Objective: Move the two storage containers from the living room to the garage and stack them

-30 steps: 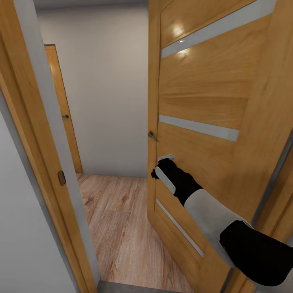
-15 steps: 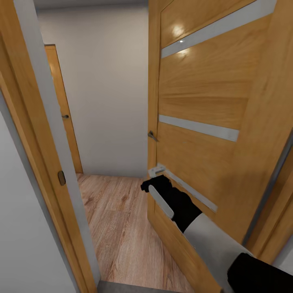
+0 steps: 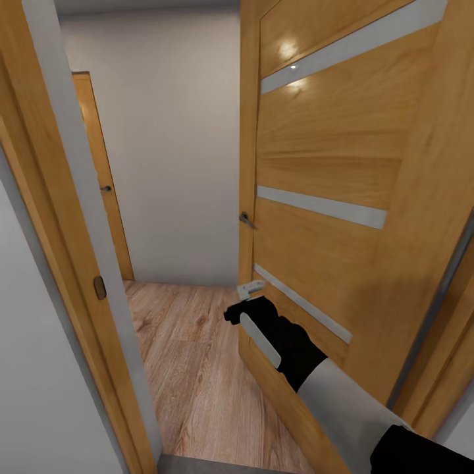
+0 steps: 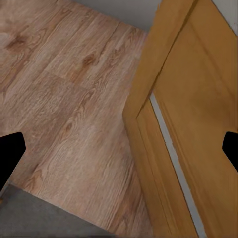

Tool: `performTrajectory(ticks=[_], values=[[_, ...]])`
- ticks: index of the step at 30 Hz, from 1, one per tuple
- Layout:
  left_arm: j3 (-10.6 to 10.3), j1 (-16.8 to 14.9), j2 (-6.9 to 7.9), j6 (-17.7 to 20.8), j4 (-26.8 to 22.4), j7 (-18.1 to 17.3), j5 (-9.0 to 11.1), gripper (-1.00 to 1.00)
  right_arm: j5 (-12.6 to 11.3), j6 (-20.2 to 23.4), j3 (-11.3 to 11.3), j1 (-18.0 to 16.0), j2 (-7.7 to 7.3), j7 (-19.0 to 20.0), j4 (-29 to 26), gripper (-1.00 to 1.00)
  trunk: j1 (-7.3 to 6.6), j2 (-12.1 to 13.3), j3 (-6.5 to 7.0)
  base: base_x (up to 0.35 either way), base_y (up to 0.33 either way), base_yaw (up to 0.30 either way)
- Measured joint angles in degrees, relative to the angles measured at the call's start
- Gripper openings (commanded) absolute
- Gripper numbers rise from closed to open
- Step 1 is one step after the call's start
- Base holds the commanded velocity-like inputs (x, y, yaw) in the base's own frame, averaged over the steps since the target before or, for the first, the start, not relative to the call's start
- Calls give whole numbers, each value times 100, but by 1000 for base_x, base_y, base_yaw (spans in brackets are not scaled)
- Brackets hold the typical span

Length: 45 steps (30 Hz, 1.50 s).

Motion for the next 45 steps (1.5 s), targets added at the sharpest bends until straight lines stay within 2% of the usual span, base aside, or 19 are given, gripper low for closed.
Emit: performTrajectory(ticks=[6,15,21,27,45], values=[[2,0,0,0,0,0,0,100,-1,-194,-16,9,0,156,319,100,0,0,0,0,0,0],[6,0,0,-2,0,-1,8,100,9,-248,-20,13,0,329,822,100,0,0,0,0,0,0],[38,0,-38,0,-40,-11,19,100,11,-253,-16,13,0,333,856,100,0,0,0,0,0,0],[41,0,-36,4,-452,-12,21,100,17,-259,-12,13,0,341,855,100,0,0,0,0,0,0],[39,0,-44,3,-505,-8,21,100,27,-385,-28,13,0,332,834,100,0,0,0,0,0,0]])
